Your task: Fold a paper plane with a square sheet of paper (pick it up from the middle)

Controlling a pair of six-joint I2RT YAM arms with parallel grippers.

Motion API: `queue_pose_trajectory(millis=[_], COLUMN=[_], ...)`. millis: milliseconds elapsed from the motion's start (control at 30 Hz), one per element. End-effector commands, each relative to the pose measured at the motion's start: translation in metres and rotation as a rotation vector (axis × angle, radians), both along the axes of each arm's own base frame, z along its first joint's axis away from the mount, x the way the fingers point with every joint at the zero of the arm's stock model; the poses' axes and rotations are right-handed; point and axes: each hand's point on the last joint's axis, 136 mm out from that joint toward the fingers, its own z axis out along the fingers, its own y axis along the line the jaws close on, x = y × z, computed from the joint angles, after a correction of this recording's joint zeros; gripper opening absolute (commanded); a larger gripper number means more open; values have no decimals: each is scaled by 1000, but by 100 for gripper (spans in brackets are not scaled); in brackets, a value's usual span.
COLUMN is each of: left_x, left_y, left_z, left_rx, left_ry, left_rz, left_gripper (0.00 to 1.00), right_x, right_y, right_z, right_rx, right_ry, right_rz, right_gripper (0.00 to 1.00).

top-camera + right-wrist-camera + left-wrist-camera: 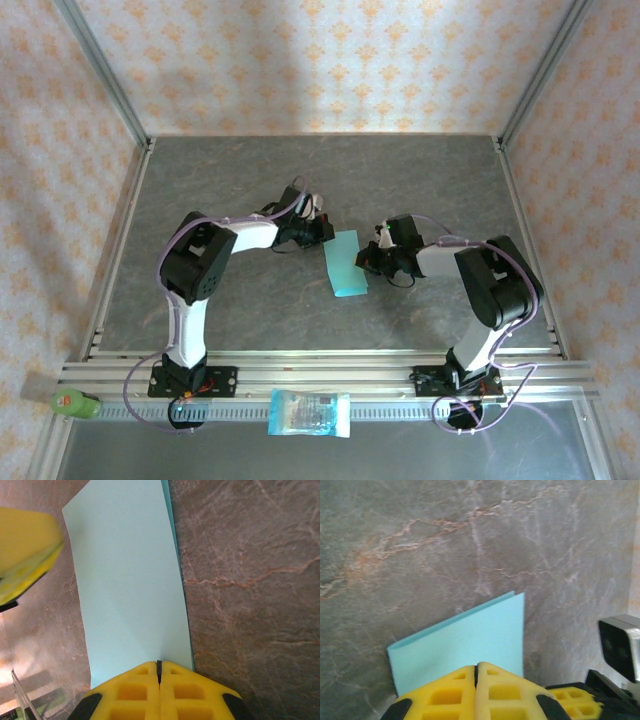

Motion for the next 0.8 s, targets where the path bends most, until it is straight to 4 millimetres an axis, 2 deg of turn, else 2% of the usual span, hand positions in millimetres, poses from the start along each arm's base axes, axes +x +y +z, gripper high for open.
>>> queue_pose_trajectory(millis=[0, 200, 333, 567, 700, 767], left_x=[13, 31, 39, 45, 37, 26], left_y=[5, 36, 53, 55, 49, 39], left_z=[-12, -32, -32, -4, 20, 33], left_rx=[12, 78, 96, 81, 56, 41], left_ry=[6, 35, 34, -13, -50, -69], left_rz=[19, 110, 155, 172, 162, 140], left_gripper=[0, 0, 0, 0, 0, 0], right_x=[-54, -55, -55, -56, -55, -55], right_y=[-45, -44, -44, -44, -44, -44], right_z=[-61, -63, -62, -62, -60, -60], right_rx=[-222, -219, -216, -212, -210, -209], right_ry=[251, 256, 256, 256, 250, 249], right_rz=[-58, -57, -56, -57, -59, -60], right_gripper=[0, 0, 0, 0, 0, 0])
